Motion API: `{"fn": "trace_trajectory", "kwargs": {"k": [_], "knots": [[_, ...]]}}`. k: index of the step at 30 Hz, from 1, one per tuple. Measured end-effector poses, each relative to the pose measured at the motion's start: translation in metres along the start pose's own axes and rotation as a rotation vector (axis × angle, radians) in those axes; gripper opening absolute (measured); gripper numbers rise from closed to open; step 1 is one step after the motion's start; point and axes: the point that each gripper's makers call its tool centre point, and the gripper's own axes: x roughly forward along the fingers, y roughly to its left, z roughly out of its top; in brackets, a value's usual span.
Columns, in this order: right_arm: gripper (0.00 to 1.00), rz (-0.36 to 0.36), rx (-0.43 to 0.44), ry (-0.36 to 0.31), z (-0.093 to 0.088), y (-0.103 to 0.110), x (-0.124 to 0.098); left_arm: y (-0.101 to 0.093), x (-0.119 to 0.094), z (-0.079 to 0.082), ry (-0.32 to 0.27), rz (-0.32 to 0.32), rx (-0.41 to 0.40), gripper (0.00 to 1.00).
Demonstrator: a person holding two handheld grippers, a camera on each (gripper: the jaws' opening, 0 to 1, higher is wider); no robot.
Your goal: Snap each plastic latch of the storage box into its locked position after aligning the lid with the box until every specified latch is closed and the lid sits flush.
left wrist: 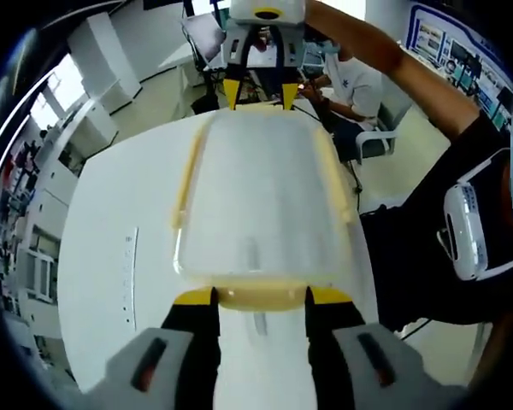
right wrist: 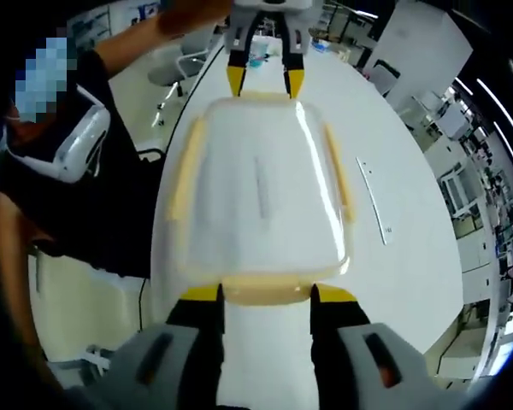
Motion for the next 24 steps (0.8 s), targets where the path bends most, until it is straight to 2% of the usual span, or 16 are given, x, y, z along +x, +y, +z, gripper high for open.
{"fn": "trace_trajectory", "kwargs": {"k": [12,24], "knots": [[0.36,0.021,-0.010,-0.012,0.018,-0.001,0.019,0.000,-0.007,-0.024,0.000,0.005,-0.021,0.35],[0.36,0.030,-0.014,-0.003,0.037,-0.008,0.030,0.006,-0.013,-0.044,-0.025,0.011,-0.033,0.35]]}}
